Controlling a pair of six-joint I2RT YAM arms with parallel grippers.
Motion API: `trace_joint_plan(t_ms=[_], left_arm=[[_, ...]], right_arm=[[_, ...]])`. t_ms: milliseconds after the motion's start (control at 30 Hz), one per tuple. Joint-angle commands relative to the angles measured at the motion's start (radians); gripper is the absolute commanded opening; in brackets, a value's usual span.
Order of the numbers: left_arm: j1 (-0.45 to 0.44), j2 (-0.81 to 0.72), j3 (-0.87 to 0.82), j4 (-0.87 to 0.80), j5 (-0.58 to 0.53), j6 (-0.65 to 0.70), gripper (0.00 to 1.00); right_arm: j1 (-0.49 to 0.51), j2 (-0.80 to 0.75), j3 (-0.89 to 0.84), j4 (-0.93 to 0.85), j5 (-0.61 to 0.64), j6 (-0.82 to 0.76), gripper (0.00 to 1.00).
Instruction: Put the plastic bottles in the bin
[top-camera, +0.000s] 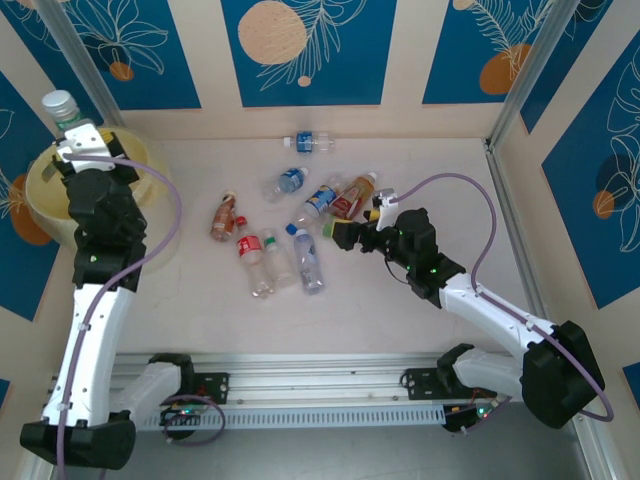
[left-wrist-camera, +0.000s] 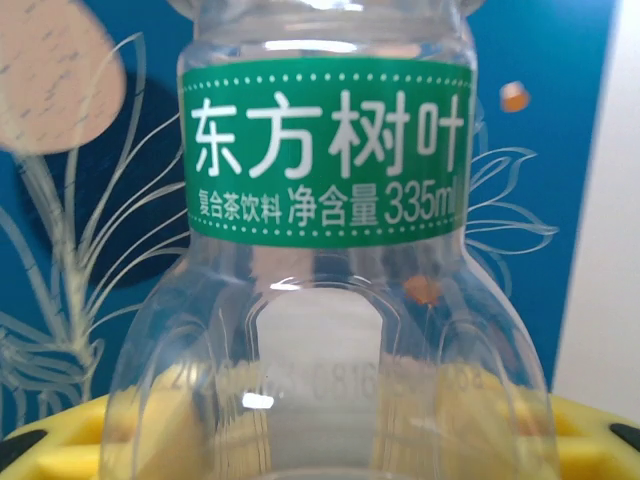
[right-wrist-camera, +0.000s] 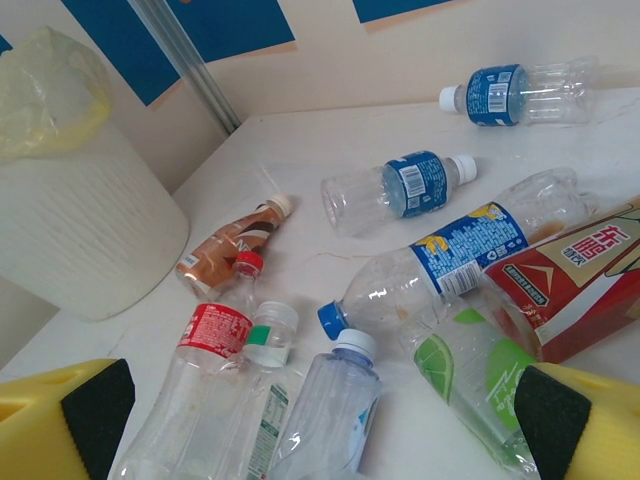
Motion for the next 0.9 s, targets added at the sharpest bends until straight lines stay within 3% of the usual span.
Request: trace_joint_plan(t_ms=[0, 200, 467, 867], left_arm=[[0.059, -0.009, 0.028, -0.114, -0.073, -0.107, 0.00], [0.173, 0.051, 0.057, -0.271, 0.029, -0.251, 0.00], [0.240, 0.141, 0.109, -0.436, 0.090, -0.351, 0.00], [0.309, 0.244, 0.097, -0.503, 0.166, -0.406, 0.21]], right_arm=[[0.007, -0.044, -0.007, 0.000, 0.031, -0.023, 1.00], [0.007, -0.059, -0.004, -0.028, 0.036, -0.027, 1.00], [0.005, -0.063, -0.010, -0.038, 0.039, -0.018, 1.00], [0.005, -0.039, 0.002, -0.050, 0.036, -0.026, 1.00]])
